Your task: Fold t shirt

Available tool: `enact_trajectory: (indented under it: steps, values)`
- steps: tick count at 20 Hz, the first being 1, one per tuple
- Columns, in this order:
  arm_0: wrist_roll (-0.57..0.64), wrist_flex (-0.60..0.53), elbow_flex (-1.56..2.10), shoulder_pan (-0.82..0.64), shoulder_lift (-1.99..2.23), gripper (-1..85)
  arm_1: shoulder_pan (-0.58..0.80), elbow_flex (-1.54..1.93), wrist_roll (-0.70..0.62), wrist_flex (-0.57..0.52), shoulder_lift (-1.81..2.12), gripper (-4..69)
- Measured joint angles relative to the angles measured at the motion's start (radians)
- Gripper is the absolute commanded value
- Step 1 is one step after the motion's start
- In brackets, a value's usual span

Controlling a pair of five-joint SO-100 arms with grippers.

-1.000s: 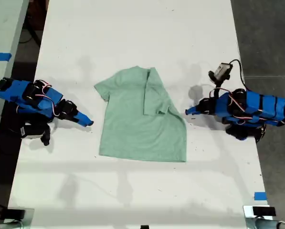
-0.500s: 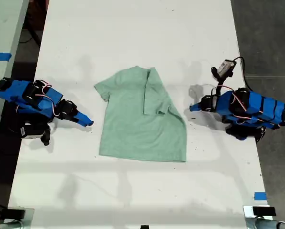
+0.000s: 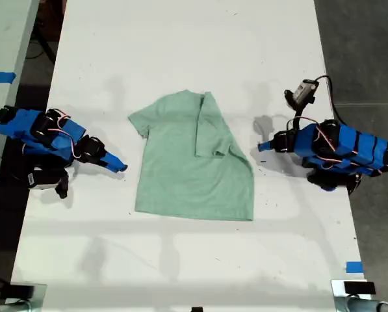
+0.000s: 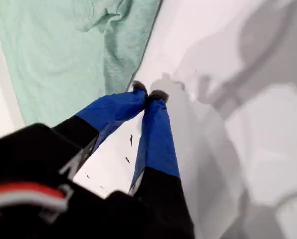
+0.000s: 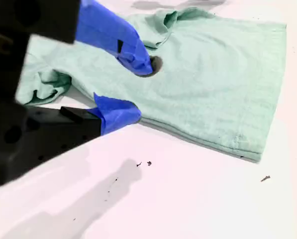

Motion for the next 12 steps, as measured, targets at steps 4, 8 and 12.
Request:
enact_trajectory:
  steps: [4,8,12]
  values:
    - [0.0,0.0,0.0,0.0,0.0,11.4,0.0,0.0,0.0,0.0,0.0,1.3]
    - [0.0,0.0,0.0,0.0,0.0,11.4,-0.002,0.0,-0.006,0.0,0.0,1.3]
    - [0.0,0.0,0.0,0.0,0.0,11.4,-0.002,0.0,-0.017,0.0,0.0,1.3]
